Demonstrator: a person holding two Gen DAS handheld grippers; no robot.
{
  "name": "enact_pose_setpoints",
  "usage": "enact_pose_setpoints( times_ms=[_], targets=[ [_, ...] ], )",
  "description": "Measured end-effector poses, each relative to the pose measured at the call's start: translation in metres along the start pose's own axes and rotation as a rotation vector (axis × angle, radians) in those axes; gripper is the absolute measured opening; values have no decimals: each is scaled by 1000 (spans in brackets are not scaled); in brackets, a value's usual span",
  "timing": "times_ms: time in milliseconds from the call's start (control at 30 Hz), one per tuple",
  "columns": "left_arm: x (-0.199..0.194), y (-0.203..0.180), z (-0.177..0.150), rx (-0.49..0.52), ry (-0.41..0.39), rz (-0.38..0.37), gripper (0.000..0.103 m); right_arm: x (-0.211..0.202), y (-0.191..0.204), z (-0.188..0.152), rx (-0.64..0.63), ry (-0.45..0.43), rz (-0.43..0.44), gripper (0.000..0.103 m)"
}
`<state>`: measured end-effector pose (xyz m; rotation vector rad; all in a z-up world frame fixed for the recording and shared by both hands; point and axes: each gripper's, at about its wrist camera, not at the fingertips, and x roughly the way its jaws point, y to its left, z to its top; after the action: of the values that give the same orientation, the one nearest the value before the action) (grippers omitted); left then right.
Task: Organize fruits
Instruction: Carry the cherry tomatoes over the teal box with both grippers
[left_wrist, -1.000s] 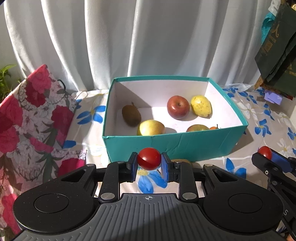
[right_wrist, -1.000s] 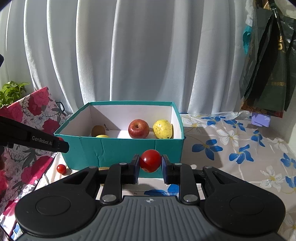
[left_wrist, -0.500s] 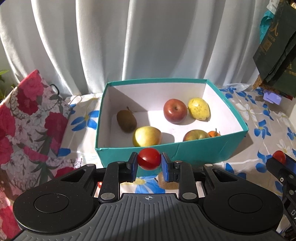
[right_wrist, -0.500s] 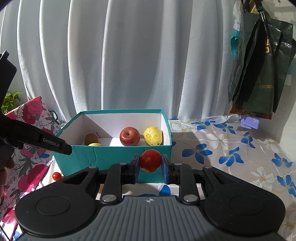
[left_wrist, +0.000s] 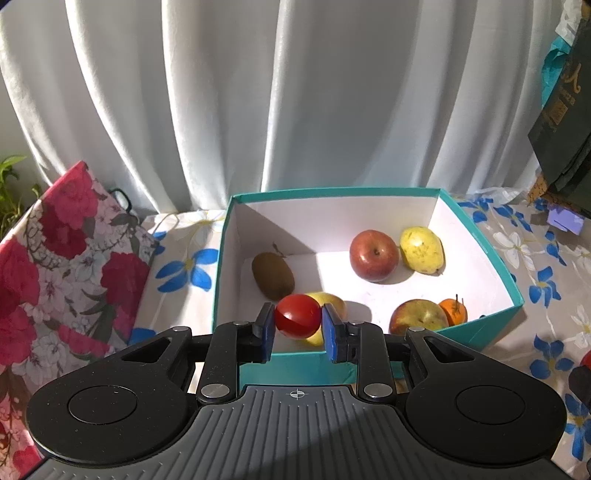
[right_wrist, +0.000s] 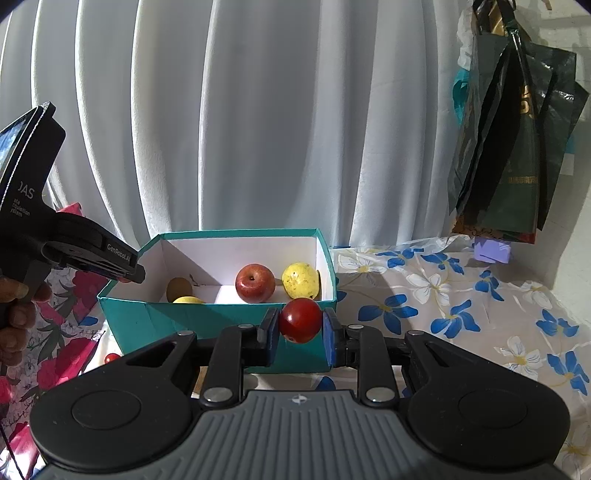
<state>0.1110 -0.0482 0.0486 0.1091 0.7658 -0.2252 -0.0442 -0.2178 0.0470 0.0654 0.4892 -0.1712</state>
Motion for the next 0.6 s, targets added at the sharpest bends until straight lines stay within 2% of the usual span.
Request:
enact_pose_setpoints(
  times_ms=[600],
  targets=[
    [35,18,21,-16,12,18,30,-5,-3,1,23,-14,-26,23]
  ],
)
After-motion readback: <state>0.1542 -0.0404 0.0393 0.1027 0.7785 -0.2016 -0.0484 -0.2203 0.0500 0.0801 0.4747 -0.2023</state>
